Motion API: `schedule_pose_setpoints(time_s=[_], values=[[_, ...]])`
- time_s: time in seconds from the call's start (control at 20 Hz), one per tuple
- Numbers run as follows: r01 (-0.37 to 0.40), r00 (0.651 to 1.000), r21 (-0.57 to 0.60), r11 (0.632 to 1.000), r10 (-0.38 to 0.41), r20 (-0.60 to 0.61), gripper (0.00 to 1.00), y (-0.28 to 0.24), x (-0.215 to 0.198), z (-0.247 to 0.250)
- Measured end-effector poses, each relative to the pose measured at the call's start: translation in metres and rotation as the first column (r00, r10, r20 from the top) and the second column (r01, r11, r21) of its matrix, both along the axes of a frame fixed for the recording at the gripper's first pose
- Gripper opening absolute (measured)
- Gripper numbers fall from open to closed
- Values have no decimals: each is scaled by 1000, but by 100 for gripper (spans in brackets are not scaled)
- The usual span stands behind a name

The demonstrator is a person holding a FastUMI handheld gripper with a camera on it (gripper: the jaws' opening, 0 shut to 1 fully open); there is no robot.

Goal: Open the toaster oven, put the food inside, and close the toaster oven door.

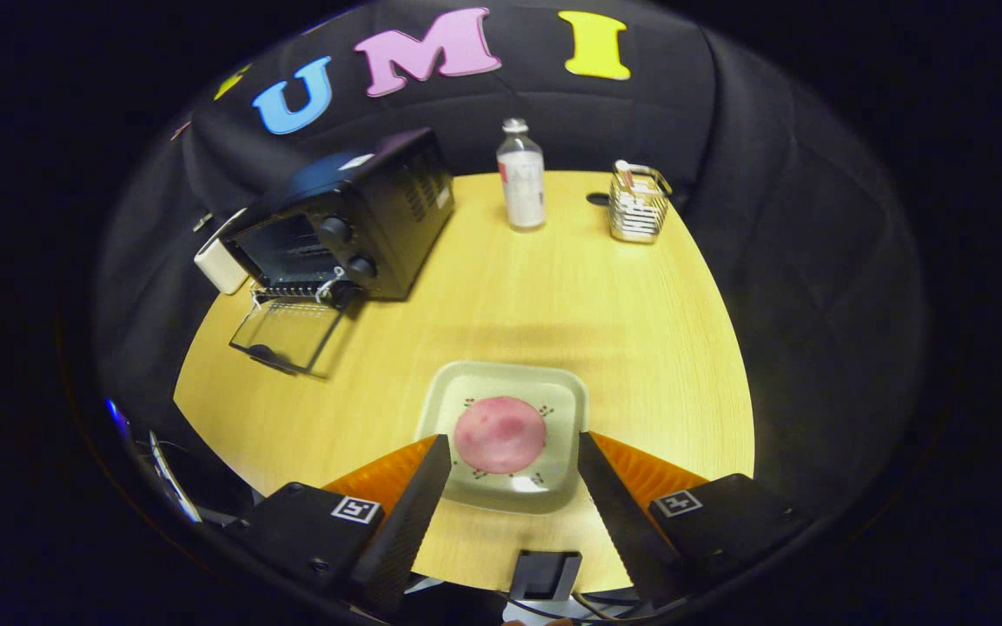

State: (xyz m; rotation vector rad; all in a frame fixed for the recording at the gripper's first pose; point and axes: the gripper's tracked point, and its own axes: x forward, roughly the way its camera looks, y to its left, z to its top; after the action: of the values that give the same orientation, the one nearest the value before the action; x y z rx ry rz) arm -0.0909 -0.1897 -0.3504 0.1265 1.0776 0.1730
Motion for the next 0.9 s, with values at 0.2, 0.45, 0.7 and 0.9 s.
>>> schedule_pose_setpoints(time_s=[0.2, 0.45, 0.7, 0.9], values=[[-5, 993, 25, 1000, 8, -119, 98, -19, 5, -34], [15, 965, 20, 1000, -10, -261, 97, -28, 10, -72], [34, 946, -19, 999, -38, -322, 78, -33, 17, -84], [-14, 946, -64, 998, -7, -324, 41, -38, 18, -83]])
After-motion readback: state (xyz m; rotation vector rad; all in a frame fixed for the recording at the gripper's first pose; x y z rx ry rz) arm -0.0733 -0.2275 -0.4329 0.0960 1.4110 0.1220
